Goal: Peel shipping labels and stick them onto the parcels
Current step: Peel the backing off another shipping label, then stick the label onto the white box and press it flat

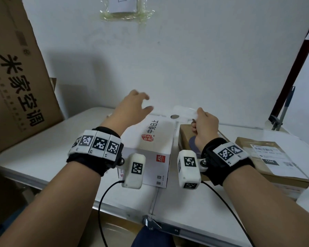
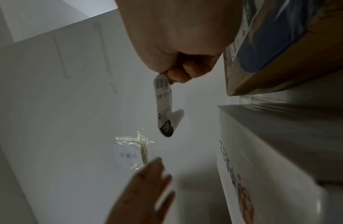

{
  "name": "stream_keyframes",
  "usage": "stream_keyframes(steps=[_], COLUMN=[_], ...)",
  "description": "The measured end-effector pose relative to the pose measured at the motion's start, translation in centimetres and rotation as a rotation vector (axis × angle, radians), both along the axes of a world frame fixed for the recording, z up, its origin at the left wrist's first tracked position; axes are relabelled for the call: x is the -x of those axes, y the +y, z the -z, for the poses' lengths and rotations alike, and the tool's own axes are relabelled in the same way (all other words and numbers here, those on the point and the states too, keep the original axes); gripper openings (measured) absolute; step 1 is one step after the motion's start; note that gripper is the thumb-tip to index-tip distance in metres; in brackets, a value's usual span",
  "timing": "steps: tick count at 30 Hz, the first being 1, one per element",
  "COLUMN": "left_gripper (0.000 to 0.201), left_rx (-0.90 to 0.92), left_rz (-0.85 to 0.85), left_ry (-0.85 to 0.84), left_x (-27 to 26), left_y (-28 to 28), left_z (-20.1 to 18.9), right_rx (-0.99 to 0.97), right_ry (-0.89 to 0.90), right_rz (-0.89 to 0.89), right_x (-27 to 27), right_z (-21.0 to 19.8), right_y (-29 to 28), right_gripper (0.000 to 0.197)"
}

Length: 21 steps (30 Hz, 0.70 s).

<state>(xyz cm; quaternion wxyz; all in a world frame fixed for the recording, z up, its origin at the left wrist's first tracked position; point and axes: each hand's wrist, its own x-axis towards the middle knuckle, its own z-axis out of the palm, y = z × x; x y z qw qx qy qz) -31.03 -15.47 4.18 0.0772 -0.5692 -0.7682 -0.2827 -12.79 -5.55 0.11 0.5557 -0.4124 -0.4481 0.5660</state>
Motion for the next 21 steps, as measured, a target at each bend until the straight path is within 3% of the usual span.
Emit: stream_keyframes(steps=[2, 4, 6, 9, 16, 21], left_gripper=[0.041, 0.045, 0.046, 0.038, 0.012, 0.007], left_rx=[-0.13, -0.083, -0.026, -0.094, -0.266, -0.302], left_rz=[0.238, 0.426, 0.512, 0.522, 0.458, 0.314], left_ry=[0.03, 0.109, 0.207, 0.296, 0.281, 0.004], left_x=[-2.3, -4.5, -6.1, -7.0, -7.4, -7.0], left_y=[-0.3, -0.5, -0.1, 0.7, 1.9, 2.5], left_z=[-1.4, -1.9, -1.5, -0.5, 0.4, 0.6], right_rx=[-0.001, -0.003, -0.014, -0.03, 0.074, 0.172], right_ry=[-0.03, -0.057, -0.055, -0.046, 0.022, 0.136], right_rz=[0.013, 0.027, 0.021, -0.002, -0.056, -0.284], right_x=[-0.1, -0.3, -0.5, -0.8, -1.6, -2.2], right_z=[-0.3, -0.6, -0.9, -1.2, -1.4, -2.1], right_y=[0.1, 0.1, 0.0, -0.1, -0.2, -0.5], right_gripper=[0.032, 0.035, 0.033, 0.029, 0.023, 0.034])
